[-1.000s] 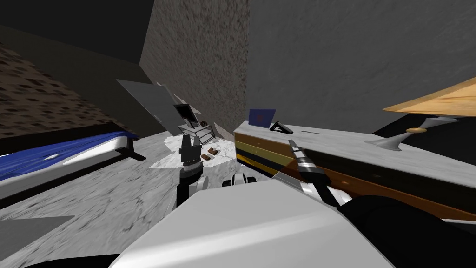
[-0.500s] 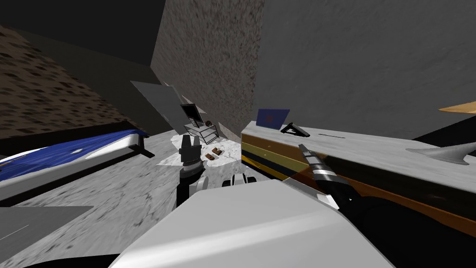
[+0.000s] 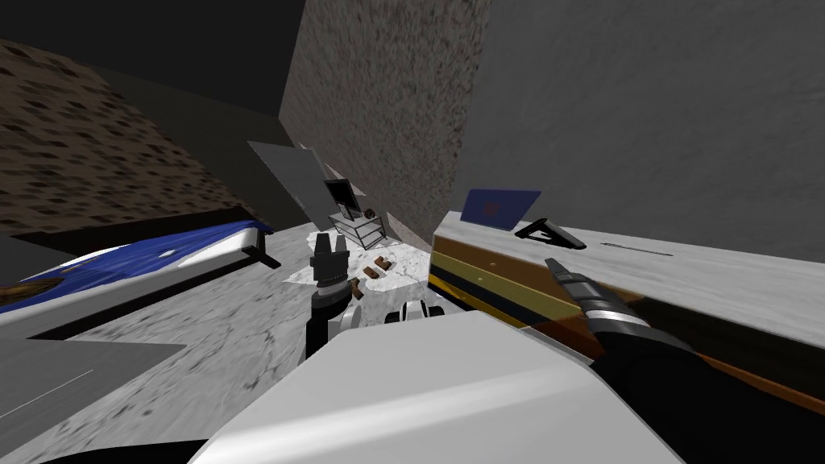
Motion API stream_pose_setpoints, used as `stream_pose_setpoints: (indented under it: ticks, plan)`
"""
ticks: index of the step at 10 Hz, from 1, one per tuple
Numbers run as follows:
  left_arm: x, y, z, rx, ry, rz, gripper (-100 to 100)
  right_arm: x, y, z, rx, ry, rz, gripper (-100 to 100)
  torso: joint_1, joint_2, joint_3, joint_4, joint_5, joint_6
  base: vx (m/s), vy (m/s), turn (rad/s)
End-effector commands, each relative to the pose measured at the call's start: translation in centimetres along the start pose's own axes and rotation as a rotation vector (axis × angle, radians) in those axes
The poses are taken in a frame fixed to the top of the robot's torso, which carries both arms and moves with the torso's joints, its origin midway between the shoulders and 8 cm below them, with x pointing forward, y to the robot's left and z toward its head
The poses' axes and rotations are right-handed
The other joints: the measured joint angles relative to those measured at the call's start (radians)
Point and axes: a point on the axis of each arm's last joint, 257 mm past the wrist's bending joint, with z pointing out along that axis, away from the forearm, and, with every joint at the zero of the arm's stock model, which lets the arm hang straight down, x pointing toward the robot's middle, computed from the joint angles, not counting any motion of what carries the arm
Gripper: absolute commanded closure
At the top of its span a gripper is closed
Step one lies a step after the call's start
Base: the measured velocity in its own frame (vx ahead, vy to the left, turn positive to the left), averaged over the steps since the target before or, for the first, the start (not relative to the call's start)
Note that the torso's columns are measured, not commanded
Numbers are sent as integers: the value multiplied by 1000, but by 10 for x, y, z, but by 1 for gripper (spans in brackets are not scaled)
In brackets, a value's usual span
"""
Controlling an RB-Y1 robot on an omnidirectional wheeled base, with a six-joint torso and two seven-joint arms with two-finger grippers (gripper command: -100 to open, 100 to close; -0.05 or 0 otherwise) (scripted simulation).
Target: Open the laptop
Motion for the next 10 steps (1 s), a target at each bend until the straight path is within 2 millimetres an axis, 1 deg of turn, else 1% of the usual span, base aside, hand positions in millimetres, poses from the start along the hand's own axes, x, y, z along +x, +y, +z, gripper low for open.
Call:
stream_pose_setpoints:
  ticks: [1,2,3,4,5,6,7,8,9,10]
  plan:
    - [0,0,0,0,0,0,0,-23,-30,-12,80,8,-128,-100,2,-2,-1,0,0,0,189,146,45]
    - [0,0,0,0,0,0,0,-36,-43,-15,114,9,-194,-100,-1,0,0,0,0,0,179,120,100]
    - [0,0,0,0,0,0,0,-39,-48,-19,126,15,-211,-100,-2,1,1,0,-1,0,137,88,50]
    - [0,0,0,0,0,0,0,-55,-57,-21,154,11,-277,-100,-2,3,2,1,-1,0,174,102,77]
    - [0,0,0,0,0,0,0,-57,-63,-27,168,23,-296,-100,1,1,1,0,0,0,149,76,52]
    - [0,0,0,0,0,0,0,-75,-72,-29,196,18,-367,-100,0,1,0,0,0,0,164,83,102]
    - [0,0,0,0,0,0,0,-75,-76,-33,206,31,-380,-100,1,0,0,0,0,0,137,63,42]
    - [0,0,0,0,0,0,0,-93,-84,-36,234,32,-457,-100,0,1,0,0,0,0,186,90,77]
    - [0,0,0,0,0,0,0,-93,-86,-38,239,39,-464,-100,2,-2,-1,0,0,0,167,74,37]
    - [0,0,0,0,0,0,0,-112,-92,-40,261,40,-539,-100,1,0,0,0,0,0,172,41,76]
